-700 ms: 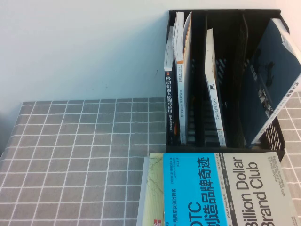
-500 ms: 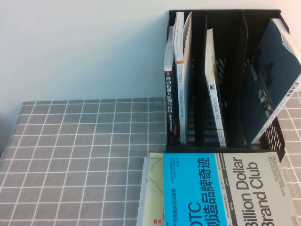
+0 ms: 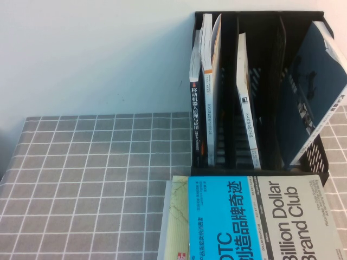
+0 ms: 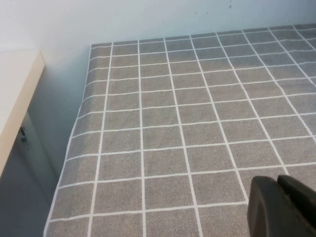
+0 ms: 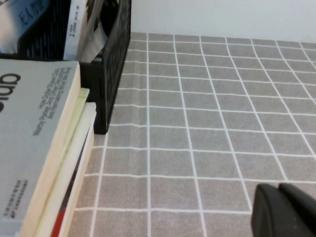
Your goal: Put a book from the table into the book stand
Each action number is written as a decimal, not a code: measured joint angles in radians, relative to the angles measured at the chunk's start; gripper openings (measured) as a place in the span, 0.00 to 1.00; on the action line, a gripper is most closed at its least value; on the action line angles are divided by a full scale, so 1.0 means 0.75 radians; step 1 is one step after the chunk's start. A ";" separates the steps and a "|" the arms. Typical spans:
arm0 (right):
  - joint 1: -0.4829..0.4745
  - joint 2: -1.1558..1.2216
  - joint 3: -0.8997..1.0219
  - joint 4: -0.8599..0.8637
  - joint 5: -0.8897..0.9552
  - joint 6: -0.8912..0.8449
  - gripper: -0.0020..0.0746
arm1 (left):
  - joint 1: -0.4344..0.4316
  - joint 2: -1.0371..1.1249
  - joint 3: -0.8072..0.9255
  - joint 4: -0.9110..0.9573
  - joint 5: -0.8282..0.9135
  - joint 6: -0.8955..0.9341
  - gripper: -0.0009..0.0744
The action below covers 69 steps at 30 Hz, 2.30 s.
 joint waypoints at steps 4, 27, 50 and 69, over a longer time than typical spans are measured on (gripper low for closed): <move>0.000 0.000 0.000 0.000 0.000 0.000 0.02 | 0.000 0.000 0.000 0.000 0.000 0.000 0.01; 0.000 0.000 0.000 0.000 0.000 0.000 0.02 | 0.000 0.000 0.000 0.000 0.000 0.000 0.01; 0.000 0.000 0.000 0.000 0.000 -0.002 0.02 | 0.000 0.000 0.005 0.000 -0.065 -0.002 0.01; 0.000 0.000 0.014 0.010 -1.206 0.118 0.02 | 0.002 0.000 0.007 -0.022 -0.971 -0.066 0.01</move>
